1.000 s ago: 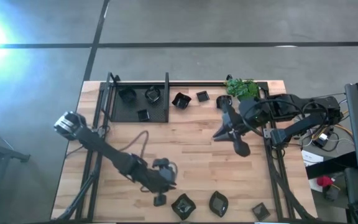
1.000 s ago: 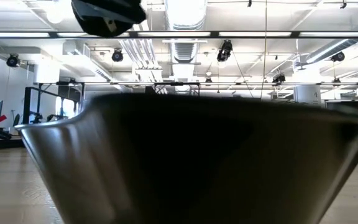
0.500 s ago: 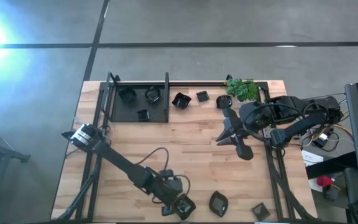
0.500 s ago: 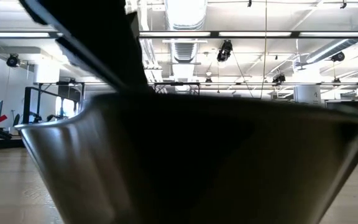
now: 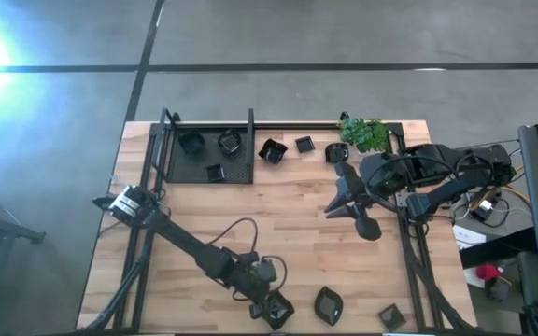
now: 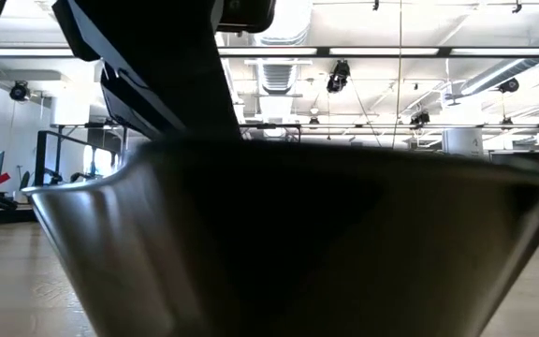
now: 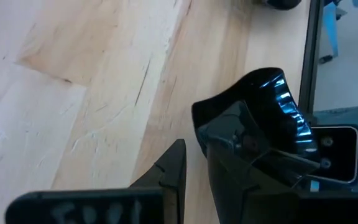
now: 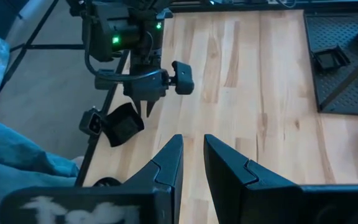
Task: Pick & Place Mini shaped plates
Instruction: Stack the black distorted square plate on top of the black distorted square plates on the shelf
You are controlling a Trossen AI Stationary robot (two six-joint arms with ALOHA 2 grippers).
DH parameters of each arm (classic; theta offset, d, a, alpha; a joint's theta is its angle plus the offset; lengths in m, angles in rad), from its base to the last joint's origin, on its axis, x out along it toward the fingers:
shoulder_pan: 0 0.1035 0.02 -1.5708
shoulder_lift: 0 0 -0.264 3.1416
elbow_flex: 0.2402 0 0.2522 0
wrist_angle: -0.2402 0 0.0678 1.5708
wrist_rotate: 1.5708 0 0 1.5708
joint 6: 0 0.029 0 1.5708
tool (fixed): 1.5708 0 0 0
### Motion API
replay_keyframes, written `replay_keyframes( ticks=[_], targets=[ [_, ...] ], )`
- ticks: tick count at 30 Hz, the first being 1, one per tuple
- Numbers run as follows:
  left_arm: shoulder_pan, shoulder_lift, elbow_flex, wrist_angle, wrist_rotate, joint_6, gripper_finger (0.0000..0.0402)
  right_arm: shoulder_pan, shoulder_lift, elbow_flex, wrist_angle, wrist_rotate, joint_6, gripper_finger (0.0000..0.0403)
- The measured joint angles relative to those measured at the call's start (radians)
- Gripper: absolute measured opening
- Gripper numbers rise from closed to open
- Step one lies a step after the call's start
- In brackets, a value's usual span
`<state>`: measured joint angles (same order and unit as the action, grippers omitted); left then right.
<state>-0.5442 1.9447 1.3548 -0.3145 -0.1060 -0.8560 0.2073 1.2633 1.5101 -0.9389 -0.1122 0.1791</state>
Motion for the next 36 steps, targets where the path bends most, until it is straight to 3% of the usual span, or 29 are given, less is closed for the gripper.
replay_keyframes(
  ticks=[8,26,36],
  targets=[
    [0.0,0.029,-0.001,0.07,-0.002,-0.019,0.0058,0.0,0.0,0.0,0.0,0.002,0.0,0.0061],
    [0.004,0.044,-0.001,0.055,-0.003,-0.1,0.0058,0.0,0.0,0.0,0.001,0.002,0.0,0.0061],
    [0.003,0.086,0.001,0.078,0.066,-0.142,0.0049,-0.001,0.0,0.0,0.0,0.006,-0.007,0.0061]
  ],
)
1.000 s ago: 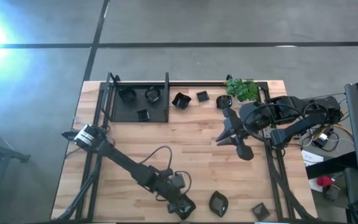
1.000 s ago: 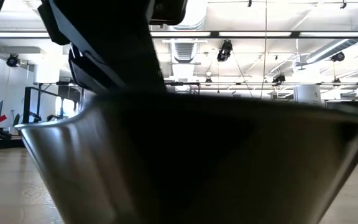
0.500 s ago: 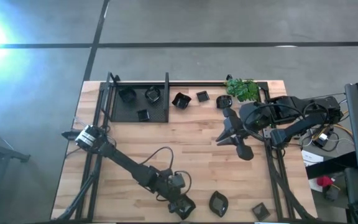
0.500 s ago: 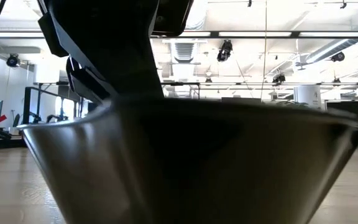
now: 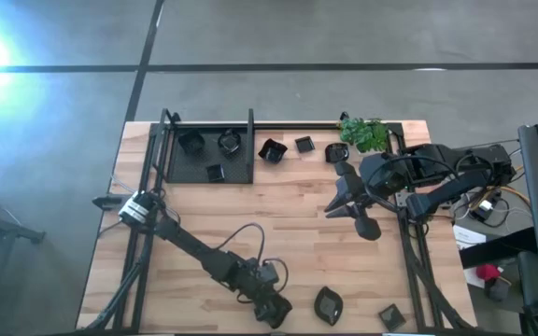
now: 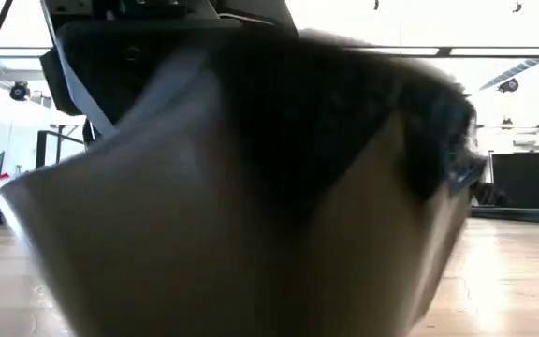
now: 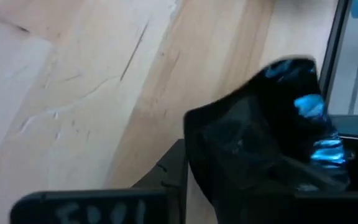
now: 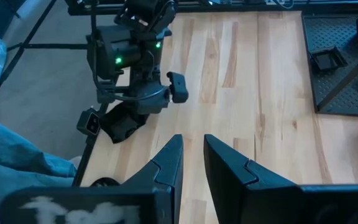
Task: Pick & Place Mini shaped plates
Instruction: Stack the black distorted square plate on top of the black distorted square plates on the shelf
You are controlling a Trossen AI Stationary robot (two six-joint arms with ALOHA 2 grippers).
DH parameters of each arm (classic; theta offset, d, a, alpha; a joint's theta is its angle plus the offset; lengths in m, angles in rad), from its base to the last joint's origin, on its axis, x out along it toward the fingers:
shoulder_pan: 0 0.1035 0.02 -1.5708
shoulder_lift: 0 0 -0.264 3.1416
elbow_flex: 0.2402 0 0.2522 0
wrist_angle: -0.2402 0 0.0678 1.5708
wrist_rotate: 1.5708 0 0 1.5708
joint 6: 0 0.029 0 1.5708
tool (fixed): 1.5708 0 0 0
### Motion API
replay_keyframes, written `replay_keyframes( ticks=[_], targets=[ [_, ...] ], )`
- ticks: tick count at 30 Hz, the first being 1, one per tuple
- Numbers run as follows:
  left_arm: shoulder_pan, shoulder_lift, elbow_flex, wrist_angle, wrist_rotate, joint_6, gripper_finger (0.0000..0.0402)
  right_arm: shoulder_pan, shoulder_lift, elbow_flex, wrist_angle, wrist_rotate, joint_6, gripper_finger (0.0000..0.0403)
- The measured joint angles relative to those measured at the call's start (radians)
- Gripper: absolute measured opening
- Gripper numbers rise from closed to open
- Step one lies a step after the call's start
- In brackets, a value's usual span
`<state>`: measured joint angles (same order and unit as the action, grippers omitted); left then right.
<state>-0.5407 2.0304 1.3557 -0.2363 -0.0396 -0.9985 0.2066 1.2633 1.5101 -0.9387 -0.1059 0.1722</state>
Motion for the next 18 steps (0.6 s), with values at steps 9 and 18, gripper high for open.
replay_keyframes(
  ticks=[9,18],
  targets=[
    [0.0,-0.013,0.007,-0.028,0.0,-0.029,0.0001,0.0,0.0,0.0,0.0,0.001,0.003,0.0061],
    [0.013,-0.144,0.006,-0.158,-0.002,-0.051,0.0,-0.001,0.0,0.0,0.003,0.003,0.0,0.0061]
  ],
)
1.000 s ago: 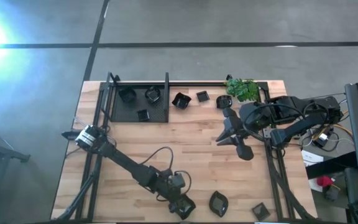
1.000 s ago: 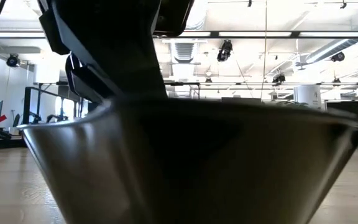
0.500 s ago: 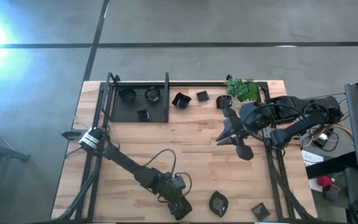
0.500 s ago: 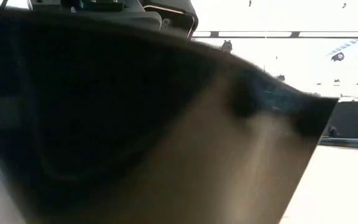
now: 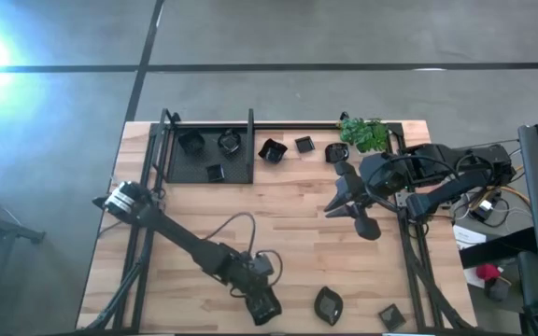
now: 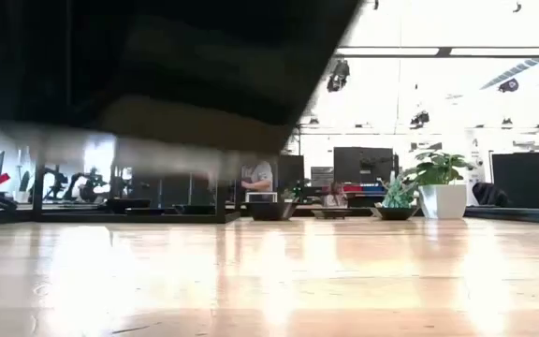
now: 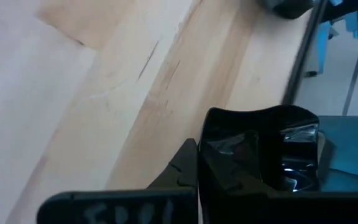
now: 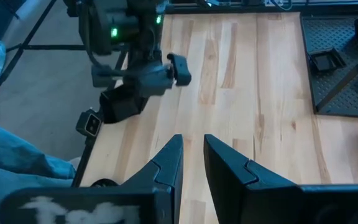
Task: Pick & Place Mini shaped plates
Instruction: Stack the black distorted square plate on top of the black distorted square plates on the shelf
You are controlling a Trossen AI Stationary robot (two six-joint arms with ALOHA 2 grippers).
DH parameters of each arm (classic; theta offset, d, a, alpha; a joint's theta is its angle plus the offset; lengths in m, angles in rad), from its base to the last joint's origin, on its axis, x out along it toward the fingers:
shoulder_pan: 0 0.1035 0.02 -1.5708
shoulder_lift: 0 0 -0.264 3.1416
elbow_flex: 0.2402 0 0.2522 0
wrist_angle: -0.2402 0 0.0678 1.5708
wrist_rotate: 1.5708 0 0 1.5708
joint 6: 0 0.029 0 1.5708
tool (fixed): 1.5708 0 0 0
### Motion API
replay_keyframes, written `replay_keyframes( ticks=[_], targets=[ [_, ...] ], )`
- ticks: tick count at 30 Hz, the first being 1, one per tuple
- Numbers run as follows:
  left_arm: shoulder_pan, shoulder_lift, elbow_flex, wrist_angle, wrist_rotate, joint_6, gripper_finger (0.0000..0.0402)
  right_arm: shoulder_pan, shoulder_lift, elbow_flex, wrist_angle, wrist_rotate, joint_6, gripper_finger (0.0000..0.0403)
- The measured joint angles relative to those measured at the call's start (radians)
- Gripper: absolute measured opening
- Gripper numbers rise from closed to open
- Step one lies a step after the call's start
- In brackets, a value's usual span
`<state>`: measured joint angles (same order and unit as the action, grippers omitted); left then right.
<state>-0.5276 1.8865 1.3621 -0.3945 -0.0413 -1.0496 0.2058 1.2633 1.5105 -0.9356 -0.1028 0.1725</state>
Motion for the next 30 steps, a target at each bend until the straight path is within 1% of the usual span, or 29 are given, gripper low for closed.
replay_keyframes(
  ticks=[4,9,17,22,26,30],
  targets=[
    [0.017,-0.091,0.0,-0.078,-0.011,-0.022,0.0,0.0,0.0,0.0,0.003,0.0,0.0,0.0061],
    [0.059,-0.219,-0.006,-0.227,-0.033,-0.06,0.0,0.0,-0.001,0.0,0.005,0.0,0.0,0.0061],
    [0.186,-0.421,-0.006,-0.512,-0.073,-0.079,0.0,-0.001,-0.001,0.0,0.007,0.0,-0.024,0.0061],
    [0.342,-0.533,-0.008,-0.704,-0.074,-0.034,0.0,-0.001,-0.001,0.0,0.006,0.0,-0.047,0.0061],
    [0.513,-0.614,-0.008,-0.748,-0.058,0.083,0.0,-0.001,-0.002,0.0,0.007,0.0,-0.083,0.0061],
    [0.711,-0.668,-0.008,-0.781,-0.006,0.23,0.0,-0.01,-0.002,0.0,0.009,0.0,-0.086,0.0061]
  ],
)
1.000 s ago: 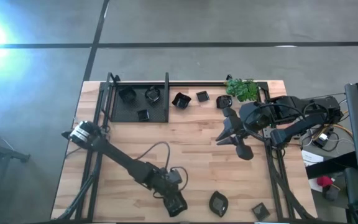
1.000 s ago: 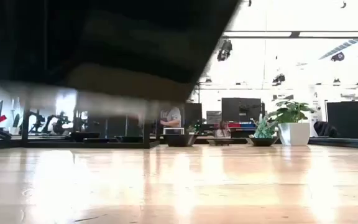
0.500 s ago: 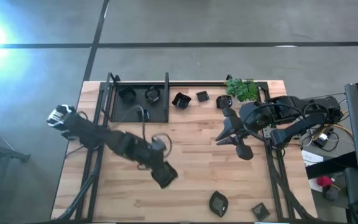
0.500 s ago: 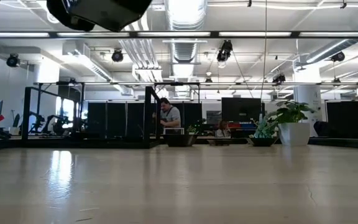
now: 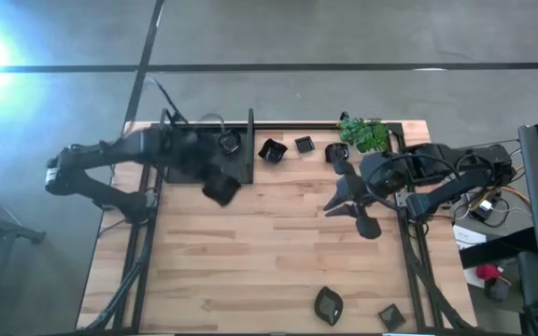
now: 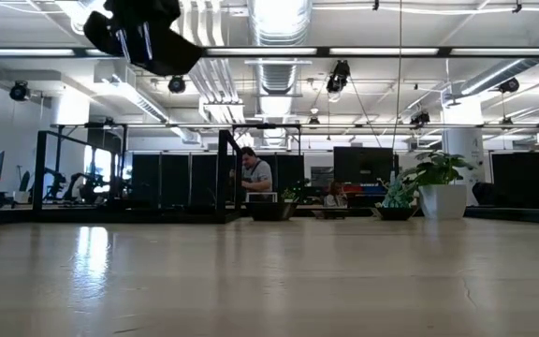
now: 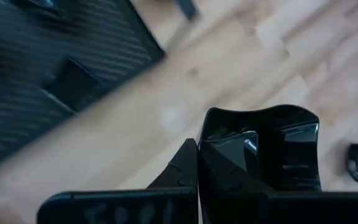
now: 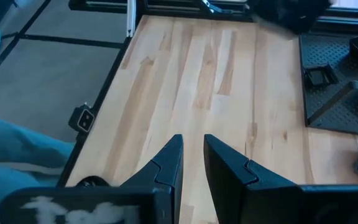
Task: Pick & Place Mini shaped plates
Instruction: Stack the black distorted square plate on top of the black distorted square plates on the shelf
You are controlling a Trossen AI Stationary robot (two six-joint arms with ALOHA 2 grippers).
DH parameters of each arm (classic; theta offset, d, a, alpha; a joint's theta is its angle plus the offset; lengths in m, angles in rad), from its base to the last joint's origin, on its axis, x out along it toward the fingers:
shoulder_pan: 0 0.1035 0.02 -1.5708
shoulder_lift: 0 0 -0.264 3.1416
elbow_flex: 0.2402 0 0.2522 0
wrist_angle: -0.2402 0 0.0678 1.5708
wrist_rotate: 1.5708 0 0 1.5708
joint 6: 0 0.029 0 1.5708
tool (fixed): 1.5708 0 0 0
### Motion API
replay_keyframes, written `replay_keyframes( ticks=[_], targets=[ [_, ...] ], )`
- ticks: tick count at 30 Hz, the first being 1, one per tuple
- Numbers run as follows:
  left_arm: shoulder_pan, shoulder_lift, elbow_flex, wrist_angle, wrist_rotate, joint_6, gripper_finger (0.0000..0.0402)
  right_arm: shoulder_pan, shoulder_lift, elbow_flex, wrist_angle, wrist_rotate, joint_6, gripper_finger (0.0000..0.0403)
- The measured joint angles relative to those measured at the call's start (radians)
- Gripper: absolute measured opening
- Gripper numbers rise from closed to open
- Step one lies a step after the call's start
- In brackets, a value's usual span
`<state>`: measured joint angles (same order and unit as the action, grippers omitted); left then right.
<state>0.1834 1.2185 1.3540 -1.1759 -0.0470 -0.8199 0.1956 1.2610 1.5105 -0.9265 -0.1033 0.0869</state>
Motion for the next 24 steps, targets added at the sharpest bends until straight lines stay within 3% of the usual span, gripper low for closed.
replay_keyframes(
  ticks=[8,15,19,24],
  targets=[
    [0.419,-0.012,-0.001,-0.058,0.2,0.446,0.0,-0.043,0.0,0.0,0.071,0.001,0.019,0.0061],
    [0.725,0.057,-0.001,-0.058,0.21,0.74,0.0,-0.08,0.0,0.0,0.152,0.001,0.037,0.0061],
    [0.805,0.119,-0.001,-0.058,0.17,0.856,0.0,-0.093,0.0,0.0,0.162,0.044,0.044,0.0061],
    [0.831,0.199,0.001,-0.044,0.067,0.949,0.0,-0.097,0.0,0.0,0.161,0.108,0.077,0.0061]
  ],
)
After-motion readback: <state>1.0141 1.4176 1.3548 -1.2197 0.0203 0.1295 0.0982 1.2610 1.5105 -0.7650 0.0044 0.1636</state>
